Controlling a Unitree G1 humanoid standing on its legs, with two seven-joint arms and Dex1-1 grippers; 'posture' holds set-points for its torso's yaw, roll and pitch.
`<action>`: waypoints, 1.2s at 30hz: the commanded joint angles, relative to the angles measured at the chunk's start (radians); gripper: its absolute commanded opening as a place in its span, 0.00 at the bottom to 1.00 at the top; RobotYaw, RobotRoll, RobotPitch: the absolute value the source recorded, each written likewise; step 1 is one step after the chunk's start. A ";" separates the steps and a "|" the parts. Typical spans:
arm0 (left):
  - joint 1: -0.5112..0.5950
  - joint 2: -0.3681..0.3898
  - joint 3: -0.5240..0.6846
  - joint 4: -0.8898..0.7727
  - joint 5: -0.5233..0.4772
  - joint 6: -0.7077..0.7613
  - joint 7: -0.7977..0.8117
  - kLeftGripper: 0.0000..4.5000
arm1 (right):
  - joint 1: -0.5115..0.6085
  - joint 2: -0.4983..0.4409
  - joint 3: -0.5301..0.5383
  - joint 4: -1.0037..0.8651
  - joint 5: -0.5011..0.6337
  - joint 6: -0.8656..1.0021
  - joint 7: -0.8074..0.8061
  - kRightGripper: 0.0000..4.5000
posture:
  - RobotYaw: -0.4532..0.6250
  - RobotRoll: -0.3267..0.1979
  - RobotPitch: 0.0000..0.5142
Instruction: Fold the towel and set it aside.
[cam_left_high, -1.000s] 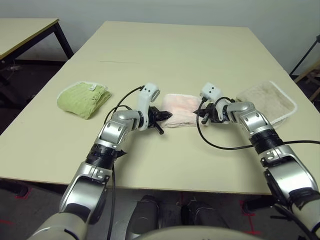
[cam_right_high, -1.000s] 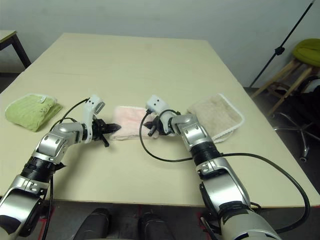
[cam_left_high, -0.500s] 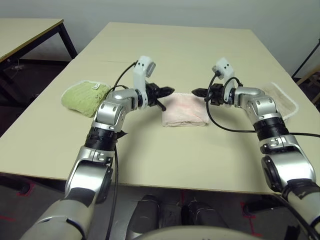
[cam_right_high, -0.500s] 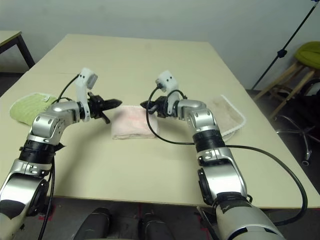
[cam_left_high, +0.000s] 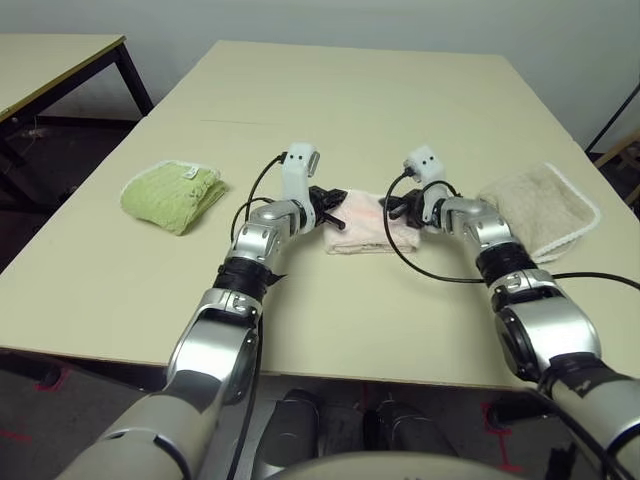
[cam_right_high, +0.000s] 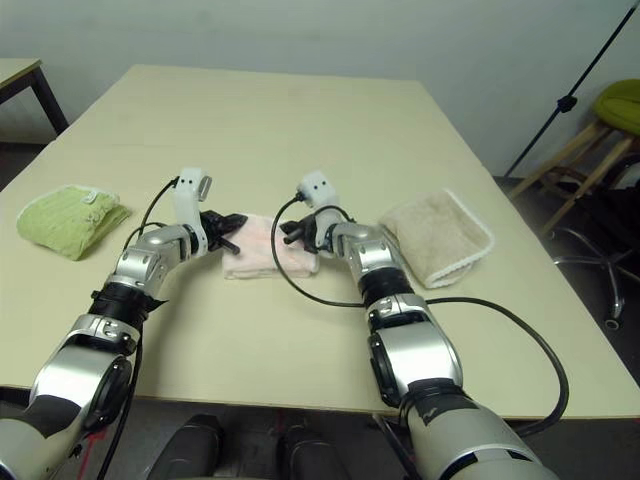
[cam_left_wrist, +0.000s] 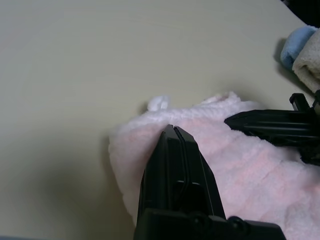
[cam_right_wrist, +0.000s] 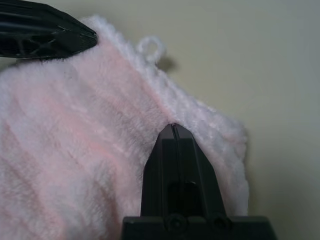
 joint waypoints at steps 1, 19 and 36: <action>0.019 -0.009 -0.014 0.026 0.027 -0.020 0.005 0.01 | 0.019 -0.007 0.003 0.059 -0.030 -0.020 -0.018 0.00 | 0.52 0.62 0.12; 0.041 0.189 0.140 -0.346 -0.216 0.415 -0.140 0.71 | 0.059 -0.255 -0.074 -0.380 0.100 0.146 0.269 0.60 | 0.51 0.62 0.12; -0.037 0.190 0.222 -0.025 -0.320 0.691 -0.149 1.00 | 0.285 -0.536 -0.008 -0.811 0.114 0.285 0.501 1.00 | 0.48 0.62 0.13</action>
